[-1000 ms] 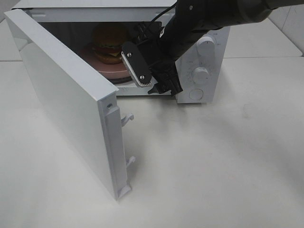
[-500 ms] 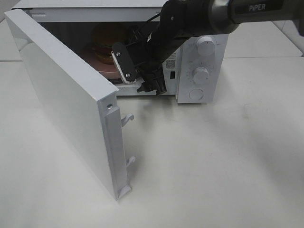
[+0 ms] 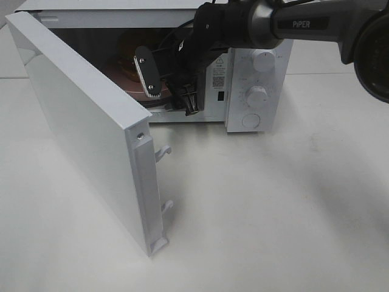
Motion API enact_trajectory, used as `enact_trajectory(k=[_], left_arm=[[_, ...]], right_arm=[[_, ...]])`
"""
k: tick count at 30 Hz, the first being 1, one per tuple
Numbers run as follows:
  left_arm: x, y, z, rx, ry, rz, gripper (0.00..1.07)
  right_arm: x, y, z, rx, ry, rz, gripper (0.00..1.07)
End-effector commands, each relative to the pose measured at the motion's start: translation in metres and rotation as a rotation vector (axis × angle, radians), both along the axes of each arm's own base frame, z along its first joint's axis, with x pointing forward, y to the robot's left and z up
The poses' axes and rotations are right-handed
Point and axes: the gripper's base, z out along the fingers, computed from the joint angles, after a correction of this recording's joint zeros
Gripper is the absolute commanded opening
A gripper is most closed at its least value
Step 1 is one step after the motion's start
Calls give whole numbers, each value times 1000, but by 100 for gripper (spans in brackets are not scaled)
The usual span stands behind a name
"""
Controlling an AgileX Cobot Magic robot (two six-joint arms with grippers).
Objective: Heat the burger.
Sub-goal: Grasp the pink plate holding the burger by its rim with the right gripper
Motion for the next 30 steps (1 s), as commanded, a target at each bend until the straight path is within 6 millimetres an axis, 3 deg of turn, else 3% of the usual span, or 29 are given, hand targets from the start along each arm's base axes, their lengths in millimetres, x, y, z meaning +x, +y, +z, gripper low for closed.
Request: enact_trajectory(k=[1,7,18,30], left_arm=[[-3,-1,-1,-11,-13,-1,100],[-3,-1,-1,-11,-13,-1,100],[-3,-1,-1,-11,-13,-1,100],[-3,-1,-1,-11,-13,-1,100]], right_arm=[[1,4,2,13,7,-9,85],[4,10,4,30,-3,-15,84],[5,21,-12,72,18,-18,82],[1,35,-11,163,69,9,73]])
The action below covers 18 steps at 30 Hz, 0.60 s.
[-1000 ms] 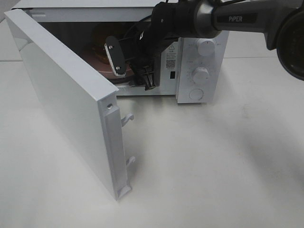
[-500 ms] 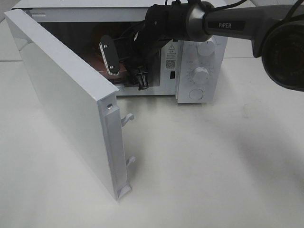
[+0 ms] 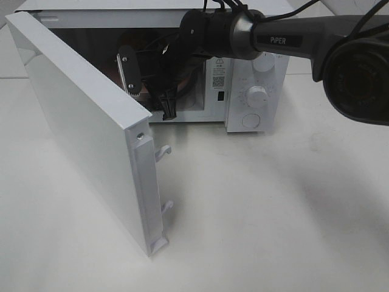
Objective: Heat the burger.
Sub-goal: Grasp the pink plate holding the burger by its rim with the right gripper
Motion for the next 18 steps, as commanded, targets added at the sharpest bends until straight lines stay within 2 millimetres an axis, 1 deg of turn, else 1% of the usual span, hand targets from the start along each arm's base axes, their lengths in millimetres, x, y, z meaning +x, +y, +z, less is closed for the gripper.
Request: enact_trajectory(k=[1,2,3,5,6,8,9,10,11,12,13,14,15,16,17,18], left_arm=[[-3,-1,-1,-11,-13,-1,100],[-3,-1,-1,-11,-13,-1,100],[-3,-1,-1,-11,-13,-1,100],[-3,-1,-1,-11,-13,-1,100],[-3,-1,-1,-11,-13,-1,100],[-3,-1,-1,-11,-13,-1,100],[-3,-1,-1,-11,-13,-1,100],[-3,-1,-1,-11,-13,-1,100],[-3,-1,-1,-11,-13,-1,100],[-3,-1,-1,-11,-13,-1,100],[-3,-1,-1,-11,-13,-1,100],[-3,-1,-1,-11,-13,-1,100],[-3,-1,-1,-11,-13,-1,100],[-3,-1,-1,-11,-13,-1,100],[-3,-1,-1,-11,-13,-1,100],[-3,-1,-1,-11,-13,-1,100]], right_arm=[[-1,7,3,48,7,2,70],[-1,8,4,60,6,-1,67],[-1,8,4,60,6,-1,67],[-1,9,5,84,12,-8,55],[-1,9,5,84,12,-8,55],[-2,13,7,156,58,-36,28],[-2,13,7,156,58,-36,28],[-3,15,8,189,76,-44,22],[-3,15,8,189,76,-44,22],[-4,18,11,259,112,-62,17],[-5,21,13,310,139,-64,19],[-5,21,13,310,139,-64,19],[-6,22,14,311,130,-35,25],[-6,22,14,311,130,-35,25],[-7,22,13,302,123,-21,31],[-7,22,13,302,123,-21,31]])
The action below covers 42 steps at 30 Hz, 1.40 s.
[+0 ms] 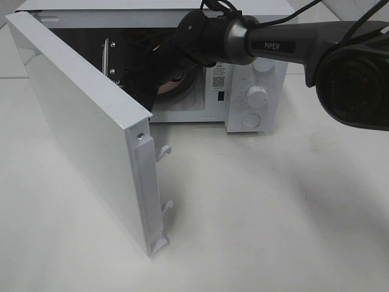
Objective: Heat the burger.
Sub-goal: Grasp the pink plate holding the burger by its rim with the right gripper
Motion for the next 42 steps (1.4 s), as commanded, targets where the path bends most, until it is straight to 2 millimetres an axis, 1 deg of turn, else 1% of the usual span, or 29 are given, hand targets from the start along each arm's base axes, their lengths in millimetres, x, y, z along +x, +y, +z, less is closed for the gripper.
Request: enact_trajectory(k=[1,3,4,5,6,7,8,9,10,17,42], left_arm=[[-3,-1,-1,-11,-13,-1,100],[-3,-1,-1,-11,-13,-1,100],[-3,-1,-1,-11,-13,-1,100],[-3,-1,-1,-11,-13,-1,100],[-3,-1,-1,-11,-13,-1,100],[-3,-1,-1,-11,-13,-1,100],[-3,-1,-1,-11,-13,-1,100],[-3,-1,-1,-11,-13,-1,100],[-3,-1,-1,-11,-13,-1,100],[-3,-1,-1,-11,-13,-1,100],[-3,-1,-1,-11,-13,-1,100]], right_arm=[[1,2,12,32,-42,21,39],[2,1,12,32,-42,19,40],[1,1,12,31,-38,23,32],[1,1,12,31,-38,23,32],[1,1,12,29,-34,27,25],[-1,1,11,21,-31,46,10],[-1,1,11,21,-31,46,10],[-1,2,11,15,-32,61,1],[-3,2,10,8,-29,78,0],[-4,4,11,40,-4,83,0],[-5,4,11,37,2,92,0]])
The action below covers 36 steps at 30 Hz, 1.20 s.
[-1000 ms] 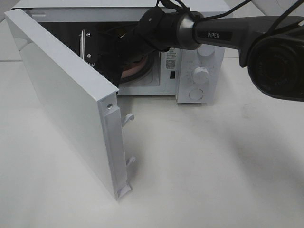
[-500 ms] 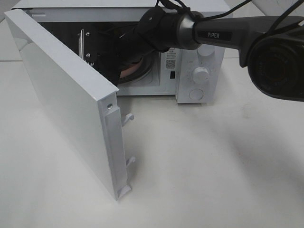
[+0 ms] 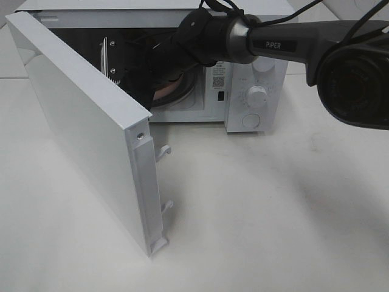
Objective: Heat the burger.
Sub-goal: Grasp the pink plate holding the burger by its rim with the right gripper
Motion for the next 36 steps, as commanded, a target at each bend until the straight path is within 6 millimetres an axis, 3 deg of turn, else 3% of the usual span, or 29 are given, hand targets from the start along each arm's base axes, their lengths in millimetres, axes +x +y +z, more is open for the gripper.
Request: enact_trajectory(k=[1,12,16,17,19,26,28,36], left_arm=[[-3,-1,-1,-11,-13,-1,100],[-3,-1,-1,-11,-13,-1,100],[-3,-1,-1,-11,-13,-1,100],[-3,-1,-1,-11,-13,-1,100],[-3,-1,-1,-11,-13,-1,100],[-3,-1,-1,-11,-13,-1,100],[-3,-1,-1,-11,-13,-1,100],[-3,-1,-1,-11,-13,-1,100]], right_arm=[[-1,0,9,16,0,17,0],[-2,-1,7,-6,21,16,8],[0,-5,5,-38,25,-2,26],[0,-5,5,-38,25,-2,26],[0,-5,5,-39,23,-4,40],[0,-5,5,-43,19,-5,59],[0,-5,5,-41,24,-10,69],[1,-5,5,-33,37,-26,74]])
